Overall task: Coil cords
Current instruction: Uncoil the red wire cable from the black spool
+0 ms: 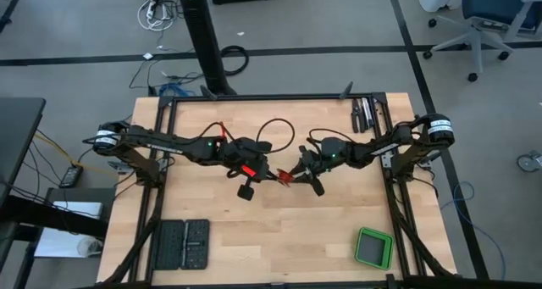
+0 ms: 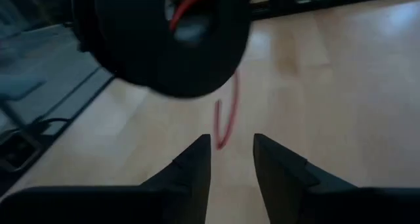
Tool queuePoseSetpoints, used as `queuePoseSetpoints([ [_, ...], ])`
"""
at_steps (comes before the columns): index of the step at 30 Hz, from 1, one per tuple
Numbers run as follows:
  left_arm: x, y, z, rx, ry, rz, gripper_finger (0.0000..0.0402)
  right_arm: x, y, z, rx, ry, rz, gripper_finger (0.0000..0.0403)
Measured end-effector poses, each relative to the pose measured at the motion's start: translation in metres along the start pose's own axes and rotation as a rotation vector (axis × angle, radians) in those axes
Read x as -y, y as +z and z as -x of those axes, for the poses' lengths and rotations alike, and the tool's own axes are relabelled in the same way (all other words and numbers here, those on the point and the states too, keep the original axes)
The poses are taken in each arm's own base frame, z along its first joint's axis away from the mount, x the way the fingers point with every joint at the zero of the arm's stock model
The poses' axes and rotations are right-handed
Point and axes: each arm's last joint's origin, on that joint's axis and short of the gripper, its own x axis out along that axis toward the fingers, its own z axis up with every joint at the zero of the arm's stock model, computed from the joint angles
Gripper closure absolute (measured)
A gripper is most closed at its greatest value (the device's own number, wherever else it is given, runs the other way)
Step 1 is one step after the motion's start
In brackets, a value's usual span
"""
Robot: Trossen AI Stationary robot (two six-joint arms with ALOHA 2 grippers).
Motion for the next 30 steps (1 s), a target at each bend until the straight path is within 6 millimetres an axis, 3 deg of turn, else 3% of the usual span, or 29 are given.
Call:
queuePoseSetpoints([
  [20,-0.0021,0.0032,0.0002,0.018,0.061,0.013,0.0401,-0.0016,0.0048,-0.0004,0.050,-0.007,0.014,0.0293],
  [23,-0.0024,0.0038,0.0002,0.024,0.066,0.024,0.0401,-0.0008,0.0049,-0.0004,0.053,-0.036,0.009,0.0313],
  [28,-0.0011,0.0052,-0.0001,0.029,0.078,0.025,0.0401,-0.0005,0.0049,-0.0004,0.054,-0.043,0.013,0.0391],
  [30,-0.0010,0.0054,-0.0001,0.028,0.086,0.025,0.0401,-0.0004,0.0047,-0.0004,0.053,-0.048,0.006,0.0393],
])
